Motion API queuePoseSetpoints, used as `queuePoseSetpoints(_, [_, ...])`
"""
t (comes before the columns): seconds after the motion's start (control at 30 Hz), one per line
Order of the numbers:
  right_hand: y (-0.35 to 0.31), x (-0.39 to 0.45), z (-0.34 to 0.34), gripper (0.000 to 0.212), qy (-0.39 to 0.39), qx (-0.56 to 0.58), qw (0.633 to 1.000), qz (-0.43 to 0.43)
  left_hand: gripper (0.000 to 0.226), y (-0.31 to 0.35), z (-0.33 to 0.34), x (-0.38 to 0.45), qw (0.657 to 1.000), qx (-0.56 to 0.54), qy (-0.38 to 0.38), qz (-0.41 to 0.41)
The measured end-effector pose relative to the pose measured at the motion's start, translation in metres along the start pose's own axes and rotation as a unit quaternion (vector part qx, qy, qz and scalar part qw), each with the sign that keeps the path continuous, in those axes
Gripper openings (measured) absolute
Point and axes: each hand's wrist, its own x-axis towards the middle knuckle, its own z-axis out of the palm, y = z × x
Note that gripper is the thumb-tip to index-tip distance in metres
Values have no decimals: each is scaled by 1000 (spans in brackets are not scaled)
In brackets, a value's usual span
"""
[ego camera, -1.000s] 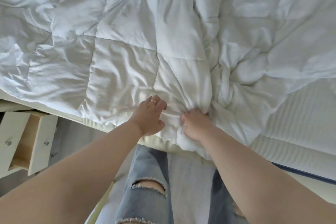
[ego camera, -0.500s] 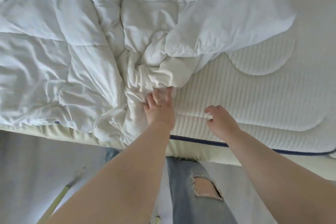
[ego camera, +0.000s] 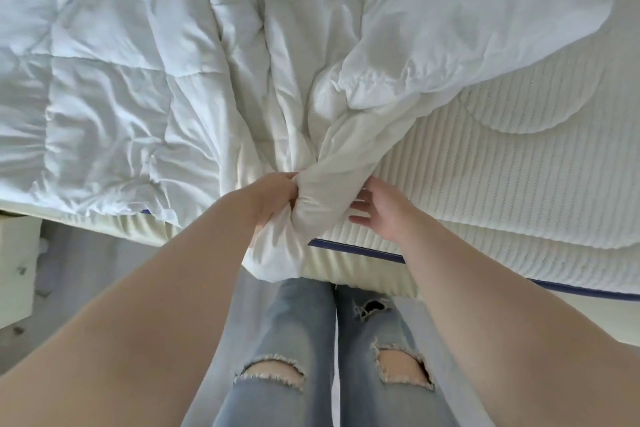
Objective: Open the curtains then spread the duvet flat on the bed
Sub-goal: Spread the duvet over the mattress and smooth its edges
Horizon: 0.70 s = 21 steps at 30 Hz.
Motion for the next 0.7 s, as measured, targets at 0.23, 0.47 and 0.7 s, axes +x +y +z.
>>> queuePoseSetpoints(0.23, [26,3,14,39,-90,209,972,64,45,-35,33,21,988,104,59,96])
queuePoseSetpoints(0.47, [38,-14,-34,37,32,89,992,86,36,-79,78,3,930,292,155,161])
queuePoseSetpoints(0.7, [53,-42,-64,20,92,5,995,36,19,-129,121,-30,982,168,83,-2])
